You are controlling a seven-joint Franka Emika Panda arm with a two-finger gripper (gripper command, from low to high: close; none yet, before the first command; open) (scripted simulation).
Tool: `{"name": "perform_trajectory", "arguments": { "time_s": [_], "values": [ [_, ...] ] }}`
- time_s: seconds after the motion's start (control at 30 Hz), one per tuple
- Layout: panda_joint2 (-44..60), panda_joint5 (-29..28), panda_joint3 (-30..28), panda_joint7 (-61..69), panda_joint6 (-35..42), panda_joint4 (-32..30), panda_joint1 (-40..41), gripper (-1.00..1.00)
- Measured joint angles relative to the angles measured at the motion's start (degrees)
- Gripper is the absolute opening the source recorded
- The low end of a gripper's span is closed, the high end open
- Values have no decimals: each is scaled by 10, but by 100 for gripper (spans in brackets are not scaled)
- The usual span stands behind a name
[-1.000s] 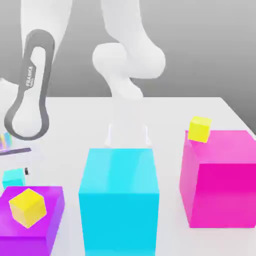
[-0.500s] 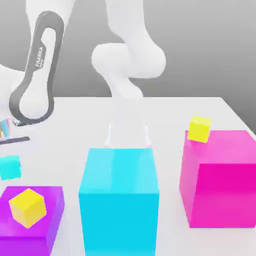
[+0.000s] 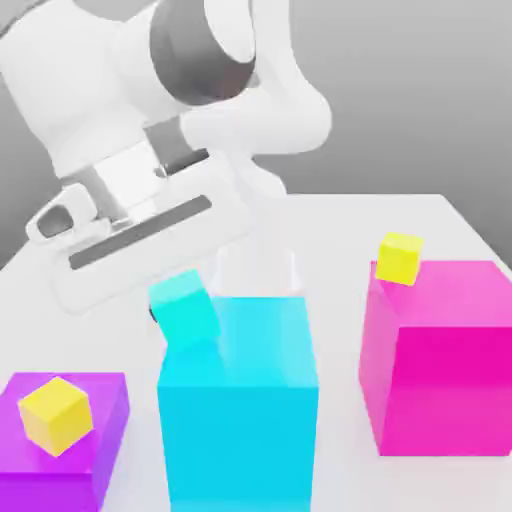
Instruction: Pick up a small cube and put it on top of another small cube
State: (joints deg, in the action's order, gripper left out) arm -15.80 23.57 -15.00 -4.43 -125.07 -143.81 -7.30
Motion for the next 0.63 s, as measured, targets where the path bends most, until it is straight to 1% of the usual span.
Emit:
{"name": "perform_trajectory", "arguments": {
  "time_s": [0.1, 0.3, 0.33, 0.37, 0.4, 0.5, 0.53, 0.63],
  "values": [
    [-59, -30, 70, -60, 40, -14, -33, -100],
    [-194, -90, 229, -184, 131, -41, -99, -100],
    [-209, -106, 250, -195, 136, -47, -103, -100],
    [-215, -127, 264, -198, 131, -53, -103, -100],
    [-213, -136, 273, -199, 117, -65, -102, -100],
    [-192, -138, 289, -199, 51, -108, -102, -100],
    [-185, -136, 293, -199, 30, -121, -102, 100],
    [-185, -136, 293, -199, 30, -121, -102, 100]
  ]
}}
